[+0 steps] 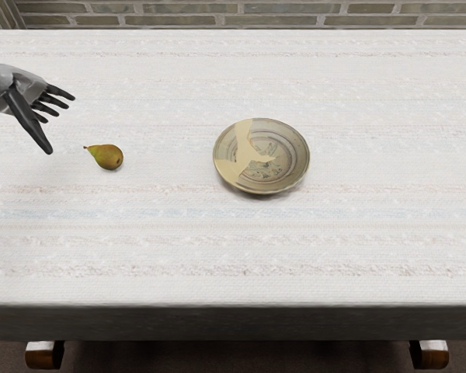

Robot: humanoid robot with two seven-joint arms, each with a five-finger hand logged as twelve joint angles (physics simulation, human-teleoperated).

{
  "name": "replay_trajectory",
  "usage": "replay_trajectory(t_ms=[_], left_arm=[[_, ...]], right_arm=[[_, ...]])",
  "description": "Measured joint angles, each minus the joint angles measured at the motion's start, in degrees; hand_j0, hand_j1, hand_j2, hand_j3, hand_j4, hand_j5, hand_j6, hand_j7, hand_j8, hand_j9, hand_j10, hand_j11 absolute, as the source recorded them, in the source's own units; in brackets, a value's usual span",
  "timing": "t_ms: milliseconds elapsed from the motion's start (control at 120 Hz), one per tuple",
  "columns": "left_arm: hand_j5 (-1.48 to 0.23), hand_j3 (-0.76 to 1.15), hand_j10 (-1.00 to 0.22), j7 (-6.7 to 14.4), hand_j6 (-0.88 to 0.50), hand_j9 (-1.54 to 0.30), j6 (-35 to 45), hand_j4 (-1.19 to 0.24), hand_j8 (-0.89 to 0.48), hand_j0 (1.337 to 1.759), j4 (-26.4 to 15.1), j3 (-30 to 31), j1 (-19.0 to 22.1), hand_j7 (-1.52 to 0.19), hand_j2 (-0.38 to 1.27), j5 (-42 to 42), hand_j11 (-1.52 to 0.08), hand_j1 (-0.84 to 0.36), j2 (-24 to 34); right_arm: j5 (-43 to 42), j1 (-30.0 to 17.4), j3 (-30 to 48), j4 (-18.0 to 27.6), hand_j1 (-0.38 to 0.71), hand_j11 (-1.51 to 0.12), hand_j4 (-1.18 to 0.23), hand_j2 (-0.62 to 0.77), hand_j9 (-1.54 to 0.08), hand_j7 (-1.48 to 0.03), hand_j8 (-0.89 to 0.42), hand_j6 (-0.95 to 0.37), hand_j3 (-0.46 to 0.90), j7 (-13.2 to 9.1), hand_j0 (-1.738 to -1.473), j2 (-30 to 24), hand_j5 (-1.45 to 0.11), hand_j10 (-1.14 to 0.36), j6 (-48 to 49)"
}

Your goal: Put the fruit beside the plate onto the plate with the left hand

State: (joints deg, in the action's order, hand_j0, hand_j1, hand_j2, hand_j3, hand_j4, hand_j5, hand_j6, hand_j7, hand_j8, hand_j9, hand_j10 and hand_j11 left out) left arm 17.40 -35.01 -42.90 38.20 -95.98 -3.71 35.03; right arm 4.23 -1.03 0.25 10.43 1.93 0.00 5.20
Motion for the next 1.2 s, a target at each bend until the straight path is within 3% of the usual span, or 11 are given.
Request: replay_trajectory(t_ms=[400, 500, 575, 667, 750, 833, 875, 925, 1017, 1092, 1200], left_arm=[[-0.01, 0.0, -0.01, 0.2, -0.01, -0.01, 0.0, -0.01, -0.01, 1.658, 0.5, -0.1, -0.2, -0.01, 0.0, 1.6, -0.01, 0.34, 0.4], [-0.01, 0.0, -0.01, 0.2, -0.01, -0.01, 0.0, -0.01, -0.01, 1.658, 0.6, 0.8, -0.7, -0.01, 0.0, 3.9, -0.01, 0.34, -5.0], [-0.01, 0.0, -0.01, 0.1, -0.01, -0.01, 0.0, -0.01, -0.01, 1.658, 0.6, 5.7, -4.5, -0.01, 0.0, 4.2, -0.01, 0.34, -10.3], [-0.01, 0.0, -0.01, -0.1, -0.01, -0.01, 1.6, -0.01, -0.01, 1.658, 0.1, 11.4, -4.7, -0.01, 0.0, 3.9, -0.01, 0.34, -16.3], [-0.01, 0.0, -0.01, -0.6, -0.01, -0.01, 3.8, -0.01, -0.01, 1.658, -3.6, 13.8, -10.1, -0.01, 0.0, 3.8, -0.01, 0.34, -14.8], [-0.01, 0.0, -0.01, -1.0, -0.01, -0.01, 2.6, -0.01, -0.01, 1.658, -13.0, 13.2, -16.8, -0.01, 0.0, 3.9, -0.01, 0.34, -12.7], [-0.01, 0.0, -0.01, -2.8, -0.01, -0.01, 2.1, -0.01, -0.01, 1.658, -16.5, 14.5, -19.4, -0.01, 0.0, 3.9, -0.01, 0.34, -14.2], [-0.01, 0.0, -0.01, -8.3, -0.01, -0.01, 2.0, -0.01, -0.01, 1.658, -19.1, 18.5, -22.2, -0.01, 0.0, 3.9, -0.01, 0.34, -16.2], [-0.01, 0.0, -0.01, -15.9, -0.01, -0.01, 7.6, -0.01, -0.01, 1.658, -21.5, 25.0, -21.3, -0.01, 0.0, 3.7, -0.01, 0.34, -19.3], [-0.01, 0.0, -0.01, -18.7, -0.01, -0.01, 17.6, -0.01, -0.01, 1.658, -22.4, 27.7, -18.6, -0.01, 0.0, 3.4, -0.01, 0.34, -19.4], [-0.01, 0.0, -0.01, -20.4, -0.01, -0.01, 26.8, -0.01, -0.01, 1.658, -22.6, 29.2, -15.5, -0.01, 0.0, 3.5, -0.01, 0.34, -22.0]], right_arm=[[0.1, -1.4, -0.1, -0.1, -0.34, -0.01, -0.01, 0.0, -0.01, -0.01, -0.01, -0.01, 0.0, 0.0, -1.658, 0.0, -0.01, -0.01, 0.0], [0.1, -1.5, -0.1, -0.1, -0.34, -0.01, -0.01, 0.0, -0.01, -0.01, -0.01, -0.01, 0.0, 0.0, -1.658, 0.0, -0.01, -0.01, 0.0], [0.1, -1.5, -0.1, -0.1, -0.34, -0.01, -0.01, 0.0, -0.01, -0.01, -0.01, -0.01, 0.0, 0.0, -1.658, 0.0, -0.01, -0.01, 0.0], [0.1, -1.5, -0.1, -0.1, -0.34, -0.01, -0.01, 0.0, -0.01, -0.01, -0.01, -0.01, 0.0, 0.0, -1.658, 0.0, -0.01, -0.01, 0.0], [0.1, -1.5, -0.1, -0.1, -0.34, -0.01, -0.01, 0.0, -0.01, -0.01, -0.01, -0.01, 0.0, 0.0, -1.658, 0.0, -0.01, -0.01, 0.0], [0.1, -1.5, -0.1, -0.1, -0.34, -0.01, -0.01, 0.0, -0.01, -0.01, -0.01, -0.01, 0.0, 0.0, -1.658, 0.0, -0.01, -0.01, 0.0], [0.1, -1.5, -0.1, -0.1, -0.34, -0.01, -0.01, 0.0, -0.01, -0.01, -0.01, -0.01, 0.0, 0.0, -1.658, 0.0, -0.01, -0.01, 0.0], [0.1, -1.5, -0.1, -0.1, -0.34, -0.01, -0.01, 0.0, -0.01, -0.01, -0.01, -0.01, 0.0, 0.0, -1.658, 0.0, -0.01, -0.01, 0.0], [0.1, -1.5, -0.1, -0.1, -0.34, -0.01, -0.01, 0.0, -0.01, -0.01, -0.01, -0.01, 0.0, 0.0, -1.658, 0.0, -0.01, -0.01, 0.0], [0.1, -1.5, -0.1, -0.1, -0.34, -0.01, -0.01, 0.0, -0.01, -0.01, -0.01, -0.01, 0.0, 0.0, -1.658, 0.0, -0.01, -0.01, 0.0], [0.1, -1.5, -0.1, -0.1, -0.34, -0.01, -0.01, 0.0, -0.01, -0.01, -0.01, -0.01, 0.0, 0.0, -1.658, 0.0, -0.01, -0.01, 0.0]])
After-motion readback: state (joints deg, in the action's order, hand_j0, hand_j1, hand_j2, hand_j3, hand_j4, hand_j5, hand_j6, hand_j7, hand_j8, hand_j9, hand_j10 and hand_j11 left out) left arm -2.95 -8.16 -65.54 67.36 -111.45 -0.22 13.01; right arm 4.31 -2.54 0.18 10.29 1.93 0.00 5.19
